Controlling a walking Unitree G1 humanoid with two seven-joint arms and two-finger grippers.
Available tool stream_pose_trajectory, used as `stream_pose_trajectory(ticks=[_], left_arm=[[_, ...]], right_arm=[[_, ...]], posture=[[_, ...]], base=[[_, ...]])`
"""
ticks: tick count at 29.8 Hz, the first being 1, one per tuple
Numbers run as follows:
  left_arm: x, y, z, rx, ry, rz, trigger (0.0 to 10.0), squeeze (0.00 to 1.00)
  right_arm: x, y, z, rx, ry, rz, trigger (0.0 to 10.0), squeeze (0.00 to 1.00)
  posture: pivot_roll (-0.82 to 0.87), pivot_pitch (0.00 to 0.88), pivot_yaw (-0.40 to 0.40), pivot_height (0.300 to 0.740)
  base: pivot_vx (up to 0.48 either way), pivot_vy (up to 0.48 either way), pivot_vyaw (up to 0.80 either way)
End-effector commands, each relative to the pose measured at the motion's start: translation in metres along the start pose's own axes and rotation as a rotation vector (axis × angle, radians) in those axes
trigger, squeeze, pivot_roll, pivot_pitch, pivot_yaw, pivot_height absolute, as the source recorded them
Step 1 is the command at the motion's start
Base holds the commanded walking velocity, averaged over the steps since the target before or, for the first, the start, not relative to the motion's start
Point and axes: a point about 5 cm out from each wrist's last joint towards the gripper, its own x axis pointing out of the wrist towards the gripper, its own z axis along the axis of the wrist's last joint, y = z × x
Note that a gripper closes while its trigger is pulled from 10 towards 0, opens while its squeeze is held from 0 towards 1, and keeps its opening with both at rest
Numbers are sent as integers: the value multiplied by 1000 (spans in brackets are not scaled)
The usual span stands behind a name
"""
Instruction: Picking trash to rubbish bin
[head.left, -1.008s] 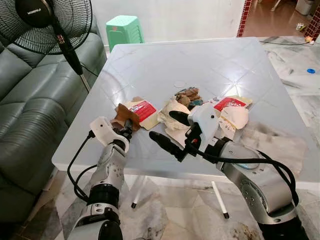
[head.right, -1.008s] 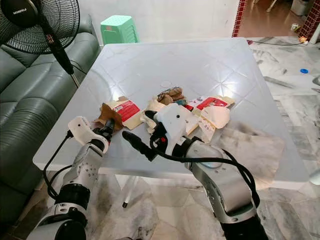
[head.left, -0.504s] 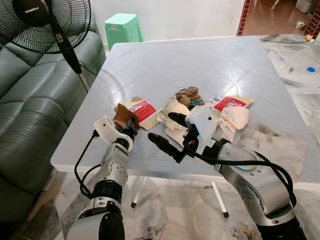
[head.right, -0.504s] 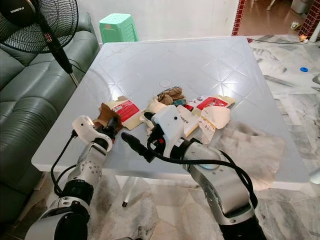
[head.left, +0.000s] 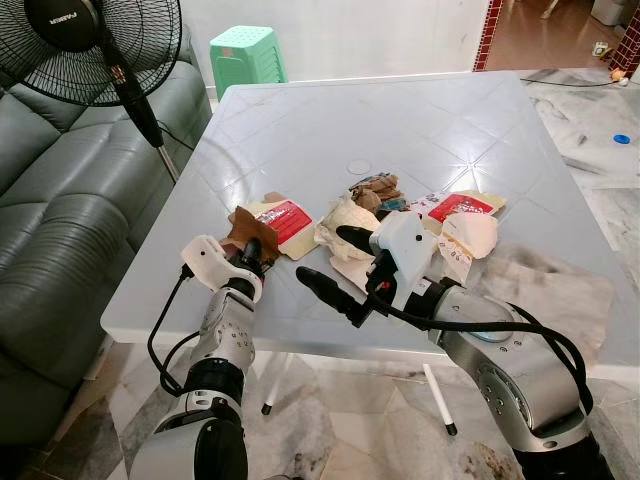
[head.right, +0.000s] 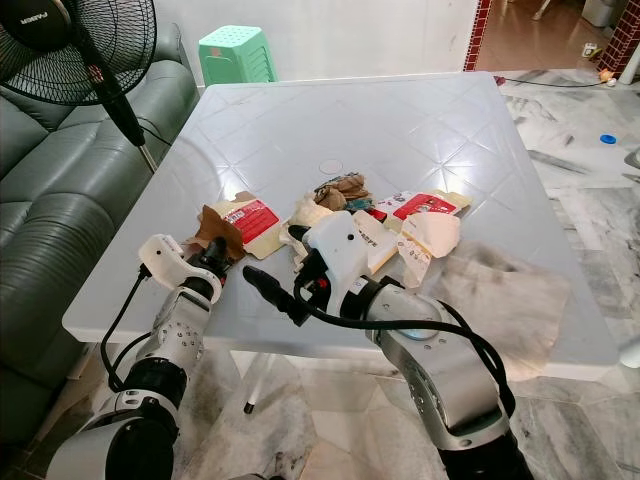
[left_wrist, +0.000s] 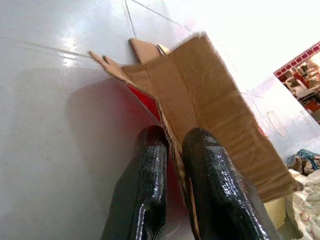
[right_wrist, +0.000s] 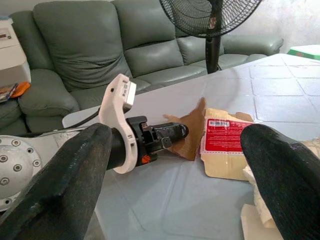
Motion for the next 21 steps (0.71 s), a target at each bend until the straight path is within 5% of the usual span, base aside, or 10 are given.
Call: stream_pose_trajectory(ticks=[1,12,16,21], left_arm=[[2,-1,6,6,-20,-12,0,0],[3,-6,12,24,-70,-39,0,0],[0,-13,22,164,-138,-79,0,0],[-15,-11,41,437,-260,-133,0,0]], right_arm=[[2,2,5,-21,-15,18,10000,412],[3,3,4,-23,-15,11,10000,388],[2,1,2,-34,-9,-9,10000,325],[1,-13,-3,-65,13,-109,10000,220]], posture=[[-111,40,74,740],[-111,40,79,740],[-111,39,81,740],[-89,41,78,740]], base=[[0,0,0],[0,0,0],[0,0,0],[0,0,0]])
